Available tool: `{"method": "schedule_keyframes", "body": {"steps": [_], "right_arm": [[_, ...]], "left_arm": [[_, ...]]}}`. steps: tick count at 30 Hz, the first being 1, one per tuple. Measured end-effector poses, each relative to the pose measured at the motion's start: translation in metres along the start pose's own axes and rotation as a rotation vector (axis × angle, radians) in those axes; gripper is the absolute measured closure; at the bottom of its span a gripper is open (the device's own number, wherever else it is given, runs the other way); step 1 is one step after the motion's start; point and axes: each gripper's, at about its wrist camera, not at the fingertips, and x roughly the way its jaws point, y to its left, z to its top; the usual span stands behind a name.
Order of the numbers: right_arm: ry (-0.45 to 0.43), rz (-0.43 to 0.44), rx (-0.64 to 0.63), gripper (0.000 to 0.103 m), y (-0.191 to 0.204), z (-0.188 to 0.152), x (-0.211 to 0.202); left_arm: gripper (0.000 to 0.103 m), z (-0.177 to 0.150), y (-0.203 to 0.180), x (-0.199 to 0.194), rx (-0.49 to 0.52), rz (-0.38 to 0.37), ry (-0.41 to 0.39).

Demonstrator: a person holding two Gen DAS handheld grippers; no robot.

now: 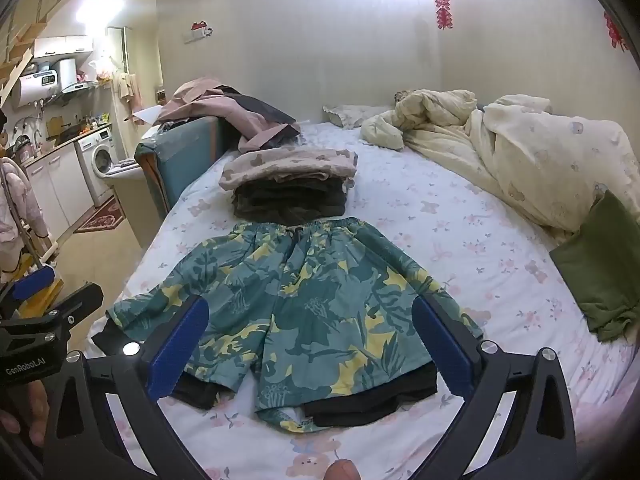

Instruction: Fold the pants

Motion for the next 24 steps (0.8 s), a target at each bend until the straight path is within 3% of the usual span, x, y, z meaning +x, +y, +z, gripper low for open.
{"method": "schedule_keyframes", "body": {"steps": [24], "right_arm": [[-0.007,-0.007,-0.013,0.0,0.002,0.0,-0.001]], "left_arm": [[0.0,-0.002,0.003,0.002,-0.004,0.012,0.001]]}}
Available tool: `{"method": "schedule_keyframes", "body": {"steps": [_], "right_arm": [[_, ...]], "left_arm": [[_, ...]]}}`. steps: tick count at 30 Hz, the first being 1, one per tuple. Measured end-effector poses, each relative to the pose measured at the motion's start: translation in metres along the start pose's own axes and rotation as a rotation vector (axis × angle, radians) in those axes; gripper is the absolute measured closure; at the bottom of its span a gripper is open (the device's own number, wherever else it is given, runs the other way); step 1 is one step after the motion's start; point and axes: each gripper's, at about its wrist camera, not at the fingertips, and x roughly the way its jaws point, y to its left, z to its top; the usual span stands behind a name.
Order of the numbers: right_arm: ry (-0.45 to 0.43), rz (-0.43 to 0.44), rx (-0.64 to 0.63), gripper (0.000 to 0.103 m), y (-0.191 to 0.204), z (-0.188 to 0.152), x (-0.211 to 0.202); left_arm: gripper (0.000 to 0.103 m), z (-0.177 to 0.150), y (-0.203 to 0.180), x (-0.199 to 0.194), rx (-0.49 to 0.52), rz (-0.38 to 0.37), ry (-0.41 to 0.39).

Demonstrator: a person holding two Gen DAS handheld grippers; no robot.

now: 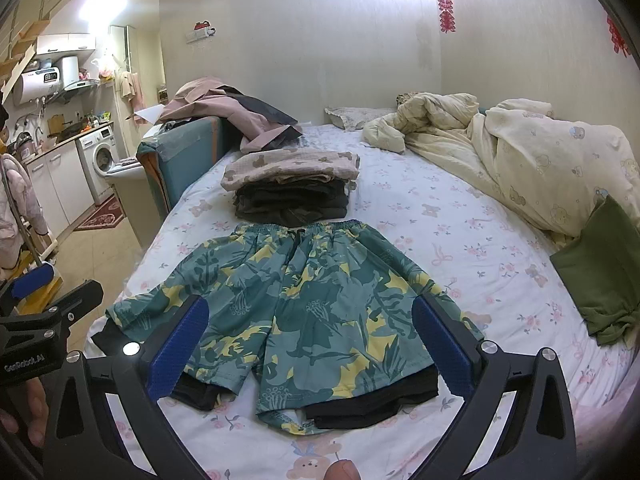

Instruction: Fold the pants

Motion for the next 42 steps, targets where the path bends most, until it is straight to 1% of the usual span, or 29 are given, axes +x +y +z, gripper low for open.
{"method": "schedule_keyframes", "body": {"steps": [29,42], "right_arm": [[0.006,-0.003,-0.003,0.0,0.0003,0.0011,-0.0007],[0.001,-0.001,-0.005,0.0,0.0011,0.0019,-0.0013]], "left_arm": [[0.0,0.0015,0.0033,-0.0003,-0.002,0.006,0.001],[0.0,0.0013,0.0017,-0.0009,0.008,0.01,-0.011]]}}
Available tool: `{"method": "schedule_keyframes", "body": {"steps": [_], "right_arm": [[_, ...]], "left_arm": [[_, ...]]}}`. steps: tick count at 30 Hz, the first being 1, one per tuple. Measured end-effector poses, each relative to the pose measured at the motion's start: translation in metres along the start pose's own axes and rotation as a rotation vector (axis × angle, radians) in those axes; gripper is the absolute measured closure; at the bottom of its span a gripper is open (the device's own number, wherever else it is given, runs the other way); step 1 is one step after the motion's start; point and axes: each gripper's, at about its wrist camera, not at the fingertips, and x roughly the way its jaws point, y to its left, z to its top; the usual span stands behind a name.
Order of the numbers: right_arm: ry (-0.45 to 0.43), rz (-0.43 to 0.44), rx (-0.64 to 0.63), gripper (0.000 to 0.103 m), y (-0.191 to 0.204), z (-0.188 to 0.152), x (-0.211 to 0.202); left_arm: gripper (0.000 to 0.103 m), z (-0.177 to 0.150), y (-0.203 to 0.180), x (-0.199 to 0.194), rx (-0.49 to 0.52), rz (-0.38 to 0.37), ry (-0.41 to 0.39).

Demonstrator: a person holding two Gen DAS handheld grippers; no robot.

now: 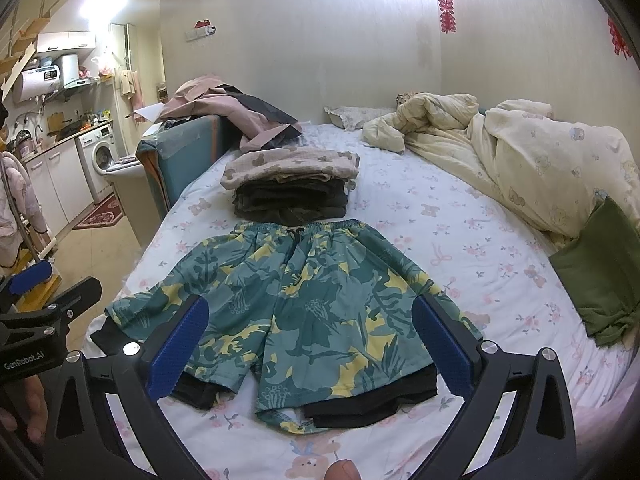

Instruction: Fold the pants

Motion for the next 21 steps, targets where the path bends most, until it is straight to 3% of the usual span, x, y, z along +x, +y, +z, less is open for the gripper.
{"method": "schedule_keyframes", "body": {"steps": [21], "right_arm": [[0.002,0.0,-0.002,0.0,0.0006,-0.0016,0.0009]], "left_arm": [[0.0,-0.0017,-0.0021,-0.0013,0.002,0.002,-0.004]]}}
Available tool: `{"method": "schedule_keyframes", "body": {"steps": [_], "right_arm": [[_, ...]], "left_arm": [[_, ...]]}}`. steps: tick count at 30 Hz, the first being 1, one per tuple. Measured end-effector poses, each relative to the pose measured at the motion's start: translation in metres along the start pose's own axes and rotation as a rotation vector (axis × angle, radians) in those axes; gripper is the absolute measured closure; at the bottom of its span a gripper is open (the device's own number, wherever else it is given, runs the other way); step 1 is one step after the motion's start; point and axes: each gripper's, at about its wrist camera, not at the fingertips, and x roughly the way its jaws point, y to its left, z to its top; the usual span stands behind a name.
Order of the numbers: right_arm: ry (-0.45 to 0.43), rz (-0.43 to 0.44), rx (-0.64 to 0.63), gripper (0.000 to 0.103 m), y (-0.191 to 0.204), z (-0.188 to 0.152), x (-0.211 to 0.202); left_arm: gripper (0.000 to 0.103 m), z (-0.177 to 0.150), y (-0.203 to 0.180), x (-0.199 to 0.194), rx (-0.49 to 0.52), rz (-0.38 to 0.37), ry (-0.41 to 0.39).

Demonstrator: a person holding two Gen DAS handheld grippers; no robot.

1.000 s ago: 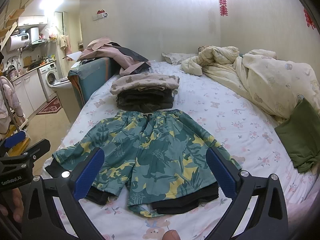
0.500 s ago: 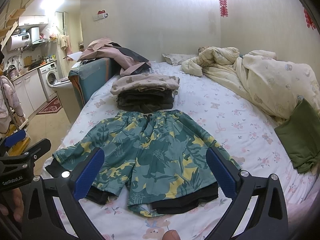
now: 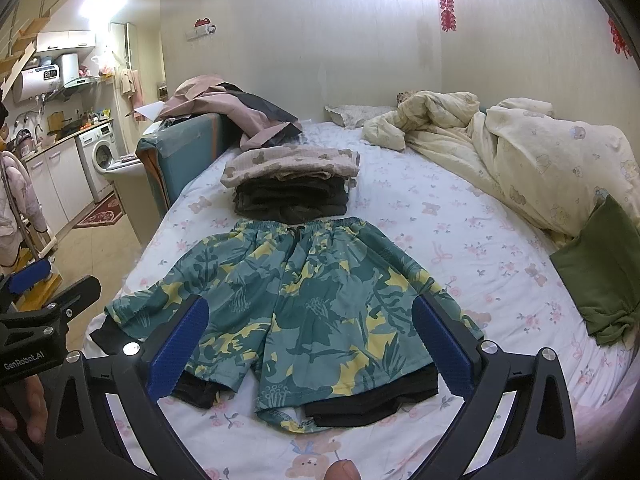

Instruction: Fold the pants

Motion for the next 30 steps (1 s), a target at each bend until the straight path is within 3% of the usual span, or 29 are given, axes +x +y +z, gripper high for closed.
{"method": "schedule_keyframes", "body": {"steps": [9,13,19,24,30], "right_arm": [[0.01,-0.002,0.003,0.0,-0.001,-0.004,0.002],[0.051,0.002,0.068,0.0,-0.017,-0.005,0.01],[0.209,-0.022,0.235,0.0,-0.075,-0.009,0.038],[0.33,-0.074,0.456,0.001,-0.154,-0.021,0.071],[0.435,-0.131,0.694,0.012,-0.231,-0.048,0.109]], "left_arm": [[0.0,0.0,0.0,0.0,-0.004,0.0,0.002],[0.0,0.0,0.0,0.002,-0.009,0.004,0.008],[0.0,0.002,0.004,0.014,-0.001,0.011,0.066],[0.0,0.004,0.005,0.025,-0.005,0.032,0.097],[0.0,0.007,0.003,0.043,-0.06,-0.004,0.179]]}}
